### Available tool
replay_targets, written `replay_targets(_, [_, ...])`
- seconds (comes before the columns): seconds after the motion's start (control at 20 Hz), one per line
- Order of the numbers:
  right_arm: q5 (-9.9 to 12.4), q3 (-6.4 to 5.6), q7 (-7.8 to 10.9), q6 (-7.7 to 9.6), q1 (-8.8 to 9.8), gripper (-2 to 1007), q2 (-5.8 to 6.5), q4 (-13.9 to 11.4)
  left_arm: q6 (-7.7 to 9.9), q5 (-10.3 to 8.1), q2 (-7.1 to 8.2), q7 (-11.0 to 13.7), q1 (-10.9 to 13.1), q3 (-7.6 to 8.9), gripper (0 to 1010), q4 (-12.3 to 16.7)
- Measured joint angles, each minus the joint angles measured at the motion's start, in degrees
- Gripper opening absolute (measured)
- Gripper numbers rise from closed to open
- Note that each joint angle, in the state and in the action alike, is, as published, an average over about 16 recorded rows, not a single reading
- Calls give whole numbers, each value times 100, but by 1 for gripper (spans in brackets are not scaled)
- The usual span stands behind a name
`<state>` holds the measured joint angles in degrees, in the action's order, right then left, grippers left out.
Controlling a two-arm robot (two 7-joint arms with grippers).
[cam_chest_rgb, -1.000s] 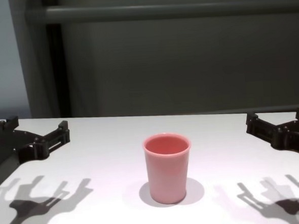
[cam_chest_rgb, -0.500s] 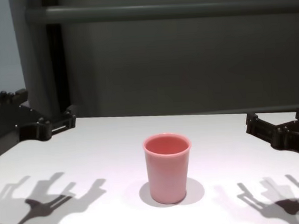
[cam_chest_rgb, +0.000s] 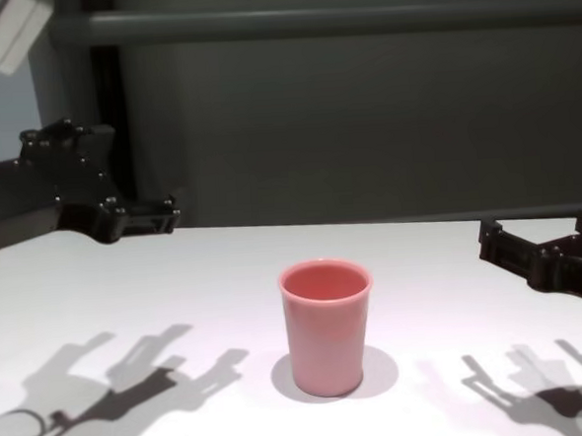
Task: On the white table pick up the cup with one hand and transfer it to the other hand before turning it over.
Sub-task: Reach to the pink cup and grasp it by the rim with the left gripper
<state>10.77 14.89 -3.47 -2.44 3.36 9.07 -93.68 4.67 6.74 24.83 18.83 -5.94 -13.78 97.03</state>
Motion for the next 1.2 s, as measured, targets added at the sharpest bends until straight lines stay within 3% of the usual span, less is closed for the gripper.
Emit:
replay_targets(0.35, [0,0,0,0,0,1003,0,0,97,482,655,873,-692,-500,1001,83])
replay_targets(0.65, [0,0,0,0,0,1003,0,0,3,1009,1128,1640,-1435,-1127,1001,32])
replay_targets(0.95, [0,0,0,0,0,1003,0,0,-228,1537,1372,2390,-2229,-1814,1001,-147])
replay_targets(1.2, [0,0,0,0,0,1003,0,0,-463,1866,1411,2940,-2819,-2305,1001,-328])
